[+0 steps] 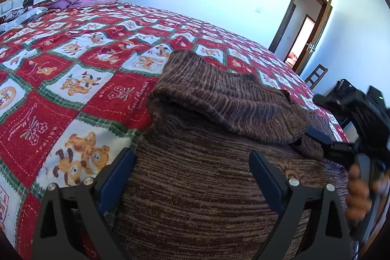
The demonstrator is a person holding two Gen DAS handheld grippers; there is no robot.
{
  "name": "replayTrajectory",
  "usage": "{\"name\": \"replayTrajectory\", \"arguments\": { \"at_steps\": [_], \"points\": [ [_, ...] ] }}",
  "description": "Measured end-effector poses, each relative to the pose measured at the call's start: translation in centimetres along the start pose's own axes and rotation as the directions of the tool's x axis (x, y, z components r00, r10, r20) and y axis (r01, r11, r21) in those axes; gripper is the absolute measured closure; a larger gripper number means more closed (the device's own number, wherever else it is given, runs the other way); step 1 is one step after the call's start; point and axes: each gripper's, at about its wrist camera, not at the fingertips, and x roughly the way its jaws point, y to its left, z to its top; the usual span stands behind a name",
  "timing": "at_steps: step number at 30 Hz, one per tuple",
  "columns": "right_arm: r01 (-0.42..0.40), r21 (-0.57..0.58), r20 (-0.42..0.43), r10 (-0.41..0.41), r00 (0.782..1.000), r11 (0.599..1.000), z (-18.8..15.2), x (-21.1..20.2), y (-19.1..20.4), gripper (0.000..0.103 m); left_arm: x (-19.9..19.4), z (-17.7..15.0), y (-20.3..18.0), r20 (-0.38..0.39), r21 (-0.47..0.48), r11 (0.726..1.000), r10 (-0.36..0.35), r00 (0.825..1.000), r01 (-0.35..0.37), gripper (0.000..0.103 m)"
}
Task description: Fold small clothes
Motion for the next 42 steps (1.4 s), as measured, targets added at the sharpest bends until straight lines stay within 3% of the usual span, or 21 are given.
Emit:
{"name": "replayTrajectory", "arguments": {
  "at_steps": [2, 5, 7, 13, 20, 23, 27, 30, 34, 35, 37, 38, 42],
  "points": [
    [0.044, -0.093, -0.014, -0.046, 0.999, 0.995, -1.6, 0.4, 1.6, 0.035, 0.0, 0.0, 0.0, -0.001, 0.000, 1.000, 0.001, 1.000, -0.001, 0.006],
    [0.119, -0.222, -0.048, -0.132, 0.990, 0.968, -3.1, 2.2, 3.1, 0.058, 0.0, 0.0, 0.0, -0.001, 0.002, 1.000, 0.003, 1.000, -0.003, 0.006],
    [0.181, -0.298, -0.041, -0.202, 0.979, 0.937, -3.9, 3.2, 4.0, 0.086, 0.0, 0.0, 0.0, -0.001, 0.002, 1.000, 0.002, 1.000, -0.002, 0.006],
    [0.150, -0.306, -0.068, -0.179, 0.982, 0.940, -4.1, 3.1, 4.6, 0.094, 0.0, 0.0, 0.0, -0.001, 0.001, 1.000, 0.002, 1.000, -0.002, 0.006],
    [0.044, -0.153, -0.063, -0.054, 0.997, 0.987, -1.6, -0.9, 4.0, 0.094, 0.0, -0.1, 0.0, -0.001, 0.001, 1.000, 0.000, 1.000, 0.000, 0.005],
    [0.100, -0.162, -0.091, -0.116, 0.989, 0.982, -1.8, -1.1, 3.0, 0.094, 0.0, -0.1, 0.0, -0.001, 0.001, 1.000, 0.000, 1.000, 0.000, 0.005],
    [0.226, -0.143, -0.134, -0.245, 0.960, 0.964, -2.8, -0.5, 0.2, 0.094, -0.1, -0.1, 0.0, -0.002, 0.002, 1.000, 0.001, 1.000, -0.001, 0.005],
    [0.217, -0.113, -0.107, -0.229, 0.968, 0.970, -2.7, -1.5, -0.2, 0.094, 0.0, 0.0, 0.0, -0.002, 0.003, 1.000, 0.000, 1.000, 0.000, 0.004],
    [0.245, -0.152, 0.018, -0.245, 0.969, 0.958, -0.3, -2.7, 1.0, 0.092, 0.0, 0.0, 0.0, -0.003, 0.005, 1.000, -0.003, 1.000, 0.003, 0.004],
    [0.253, -0.160, 0.029, -0.251, 0.967, 0.954, 0.4, -2.3, 1.2, 0.089, 0.0, -0.1, 0.0, -0.003, 0.005, 1.000, -0.003, 1.000, 0.003, 0.004],
    [0.276, -0.173, 0.043, -0.273, 0.961, 0.946, 1.9, -1.1, 1.2, 0.064, 0.0, -0.1, -0.1, -0.003, 0.006, 1.000, -0.002, 1.000, 0.002, 0.003],
    [0.286, -0.180, 0.041, -0.283, 0.958, 0.941, 2.8, 0.0, 1.1, 0.057, 0.0, -0.1, -0.1, -0.003, 0.006, 1.000, -0.002, 1.000, 0.002, 0.003],
    [0.309, -0.197, 0.012, -0.312, 0.950, 0.931, 4.5, 3.7, 0.4, 0.055, 0.0, 0.0, 0.0, -0.002, 0.005, 1.000, -0.004, 1.000, 0.004, 0.003]
  ]
}}
